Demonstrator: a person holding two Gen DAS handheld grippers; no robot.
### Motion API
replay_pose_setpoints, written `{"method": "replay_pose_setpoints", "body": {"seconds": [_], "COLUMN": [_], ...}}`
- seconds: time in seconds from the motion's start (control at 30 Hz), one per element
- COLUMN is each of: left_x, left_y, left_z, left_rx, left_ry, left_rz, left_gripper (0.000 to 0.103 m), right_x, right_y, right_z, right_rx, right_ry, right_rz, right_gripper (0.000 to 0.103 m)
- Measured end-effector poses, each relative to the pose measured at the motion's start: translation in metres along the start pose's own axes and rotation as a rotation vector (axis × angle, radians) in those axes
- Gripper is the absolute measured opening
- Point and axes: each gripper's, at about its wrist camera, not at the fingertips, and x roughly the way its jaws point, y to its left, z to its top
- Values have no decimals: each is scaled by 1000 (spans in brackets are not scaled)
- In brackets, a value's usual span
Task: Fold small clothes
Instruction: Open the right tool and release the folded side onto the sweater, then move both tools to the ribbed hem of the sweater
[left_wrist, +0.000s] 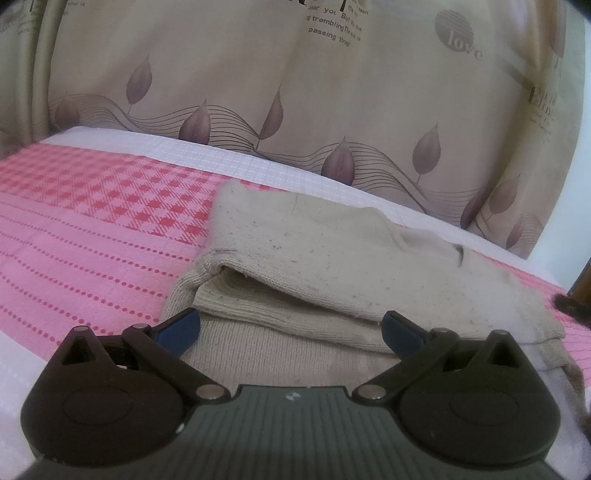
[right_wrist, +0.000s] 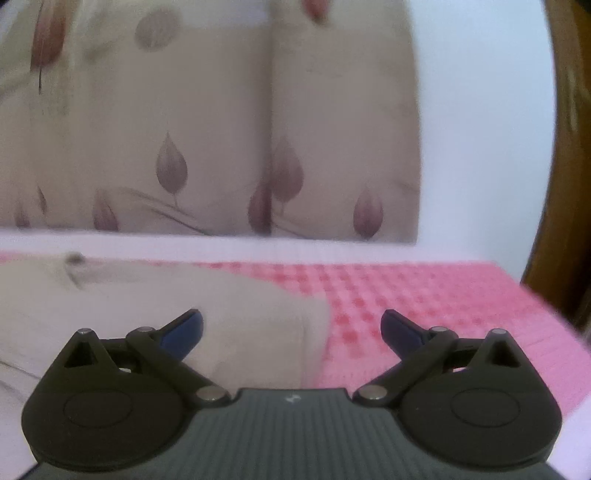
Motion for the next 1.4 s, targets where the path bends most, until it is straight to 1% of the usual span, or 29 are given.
{"method": "replay_pose_setpoints", "body": {"seconds": [0.07,0.13,0.2,0.3,0.37,0.43,0.53,0.6,0.73,0.8,0.83,0.87,0.9,0.93,1.0,1.07,1.17,1.23,1.3,1.33,1.4], "left_x": [0,-1,-2,-7,-21,-44,-75,-95,-128,-140,-147,-153,-158,-163,-168,-169,-167,-164,-162,-161,-164], "left_y": [0,-1,-1,-4,-10,-14,-14,-12,1,8,13,17,20,23,27,30,35,39,47,51,55], "left_z": [0,0,-1,-2,-4,-13,-27,-35,-48,-54,-57,-61,-64,-67,-74,-81,-88,-91,-93,-95,-97], "left_rx": [2,1,4,22,76,142,219,253,257,254,250,254,260,263,279,294,280,246,188,158,138], "left_ry": [-1,-2,-4,-3,-8,-35,-53,-39,-18,-11,-16,-23,-26,-25,-16,3,48,71,99,105,86], "left_rz": [-3,-3,-6,-17,-42,-66,-113,-137,-189,-194,-199,-197,-187,-177,-177,-163,-166,-175,-195,-207,-221], "left_gripper": [103,103,103,103,103,103,103,103,103,103,102,102,102,102,102,102,102,102,102,102,102], "right_x": [-32,-67,-96,-136,-166,-190,-216,-226,-236,-234,-234,-234,-236,-239,-242,-244,-244,-243,-243,-243,-243], "right_y": [-19,-31,-35,-38,-46,-57,-70,-73,-67,-63,-59,-56,-52,-49,-42,-39,-36,-33,-30,-30,-29], "right_z": [-5,-19,-34,-59,-78,-96,-118,-130,-143,-144,-144,-144,-146,-148,-150,-151,-151,-150,-151,-152,-152], "right_rx": [124,187,163,105,113,143,174,189,160,147,136,127,116,98,68,51,31,16,-2,-3,-6], "right_ry": [-10,-26,2,77,88,101,127,148,156,166,164,162,160,156,147,146,148,149,145,144,144], "right_rz": [96,139,144,137,135,150,161,182,197,189,182,182,181,172,162,167,165,162,153,150,145], "right_gripper": [103,103,103,103,103,103,103,103,101,93,91,84,74,69,53,47,44,43,43,43,43]}}
